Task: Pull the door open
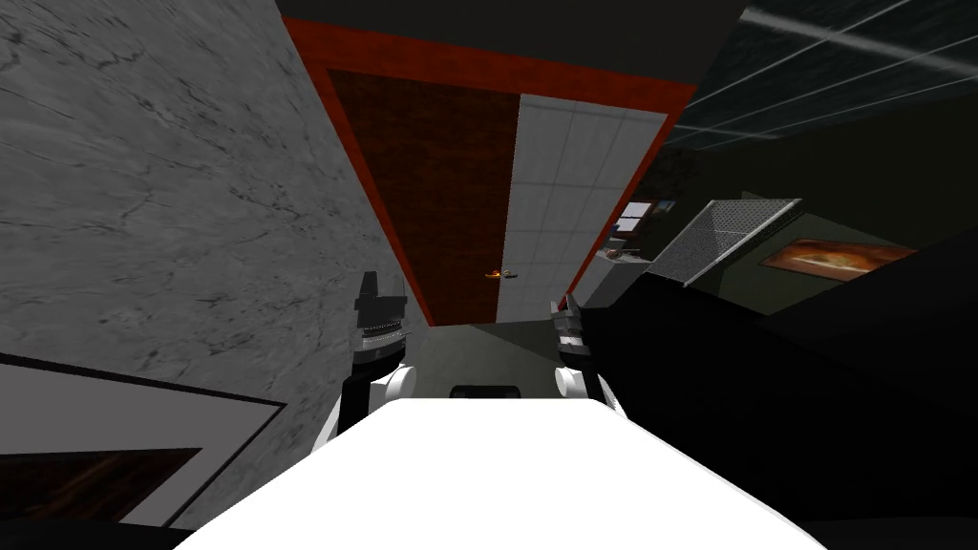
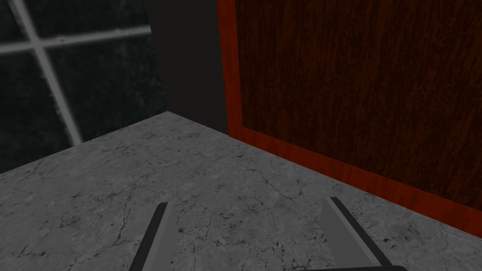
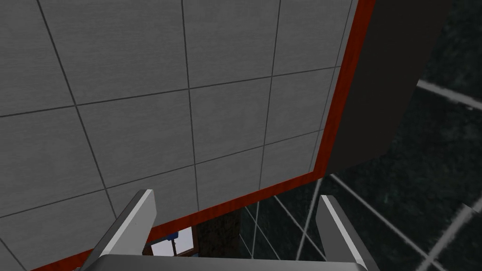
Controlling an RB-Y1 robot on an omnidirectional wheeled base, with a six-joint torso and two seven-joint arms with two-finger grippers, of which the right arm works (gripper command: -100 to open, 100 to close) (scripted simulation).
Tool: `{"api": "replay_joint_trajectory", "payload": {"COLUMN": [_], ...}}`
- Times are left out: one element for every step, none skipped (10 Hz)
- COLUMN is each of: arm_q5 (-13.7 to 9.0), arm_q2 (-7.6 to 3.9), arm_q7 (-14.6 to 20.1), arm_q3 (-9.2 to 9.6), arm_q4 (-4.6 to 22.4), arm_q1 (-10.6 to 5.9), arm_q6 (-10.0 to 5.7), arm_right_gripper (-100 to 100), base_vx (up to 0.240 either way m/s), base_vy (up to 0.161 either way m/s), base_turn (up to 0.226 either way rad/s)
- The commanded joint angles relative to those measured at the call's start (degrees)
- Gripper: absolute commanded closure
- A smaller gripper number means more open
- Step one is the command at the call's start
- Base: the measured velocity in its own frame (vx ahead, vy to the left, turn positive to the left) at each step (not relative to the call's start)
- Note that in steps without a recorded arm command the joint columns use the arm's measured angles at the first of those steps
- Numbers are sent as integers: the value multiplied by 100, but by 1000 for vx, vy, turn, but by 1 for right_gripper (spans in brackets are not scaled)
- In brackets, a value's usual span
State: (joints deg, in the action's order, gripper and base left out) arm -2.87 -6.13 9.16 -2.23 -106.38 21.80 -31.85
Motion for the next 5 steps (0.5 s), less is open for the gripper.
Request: {"api": "replay_joint_trajectory", "payload": {"arm_q5": [-5, -9, -13, -13, -18], "arm_q2": [-44, -73, -102, -102, -131], "arm_q7": [18, 29, 39, 39, 49], "arm_q3": [-6, -13, -20, -20, -27], "arm_q4": [286, 473, 629, 648, 824], "arm_q1": [-53, -95, -137, -137, -179], "arm_q6": [-100, -147, -193, -193, -239], "arm_right_gripper": [-100, -100, -100, -100, -100], "base_vx": [89, 89, 97, 70, 58], "base_vy": [9, 27, 19, 10, 8], "base_turn": [74, 75, 58, 19, 42]}}
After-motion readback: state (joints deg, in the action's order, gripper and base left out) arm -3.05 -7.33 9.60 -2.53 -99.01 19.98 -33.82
